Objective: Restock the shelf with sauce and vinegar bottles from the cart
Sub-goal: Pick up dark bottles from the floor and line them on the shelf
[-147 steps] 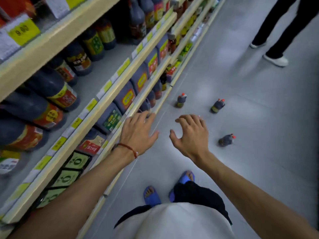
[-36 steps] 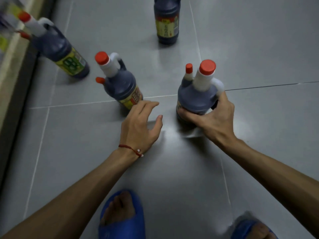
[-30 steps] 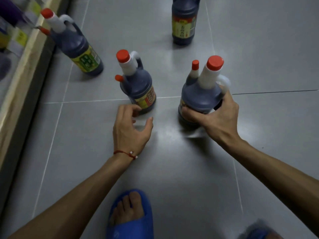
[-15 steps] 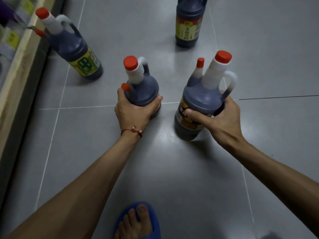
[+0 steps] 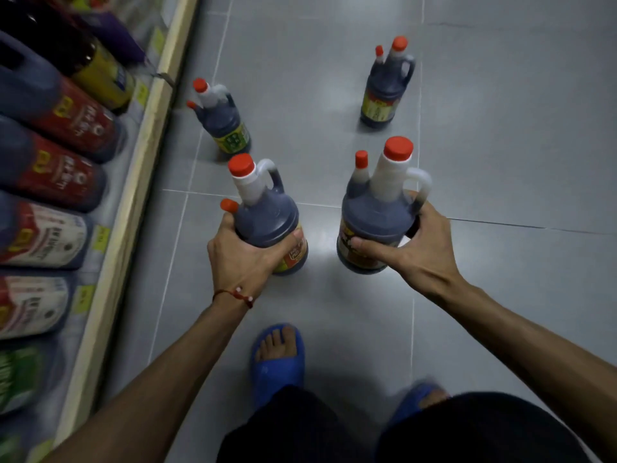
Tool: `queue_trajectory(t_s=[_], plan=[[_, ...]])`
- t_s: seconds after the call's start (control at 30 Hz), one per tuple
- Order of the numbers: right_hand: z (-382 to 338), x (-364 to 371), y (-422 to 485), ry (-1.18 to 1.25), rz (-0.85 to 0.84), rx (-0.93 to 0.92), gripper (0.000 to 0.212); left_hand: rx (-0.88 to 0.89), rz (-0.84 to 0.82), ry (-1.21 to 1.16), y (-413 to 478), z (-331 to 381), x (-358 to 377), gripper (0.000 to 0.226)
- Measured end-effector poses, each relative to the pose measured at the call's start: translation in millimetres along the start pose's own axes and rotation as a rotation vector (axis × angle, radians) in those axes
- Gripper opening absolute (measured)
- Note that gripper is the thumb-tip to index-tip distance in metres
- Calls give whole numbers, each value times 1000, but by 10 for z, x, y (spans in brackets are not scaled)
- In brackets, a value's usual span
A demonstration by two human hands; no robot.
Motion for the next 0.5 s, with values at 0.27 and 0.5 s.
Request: queue_trajectory(t_s=[0.27, 0.5], plan=[[-2030, -648, -229, -26, -173, -89, 95, -99, 84, -53, -445, 1546, -1645, 90], [-3711, -1242, -533, 4, -366, -172, 82, -198, 168, -57, -854, 2794, -2875, 87]])
Point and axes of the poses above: each hand's wrist, its own y-axis towards the middle knuckle, its own x-axis out of the palm, z = x × y, the point moved 3 cm from there along y, towards the middle knuckle, and after that the axes turned 15 degrees about z, right-handed, at the moved point
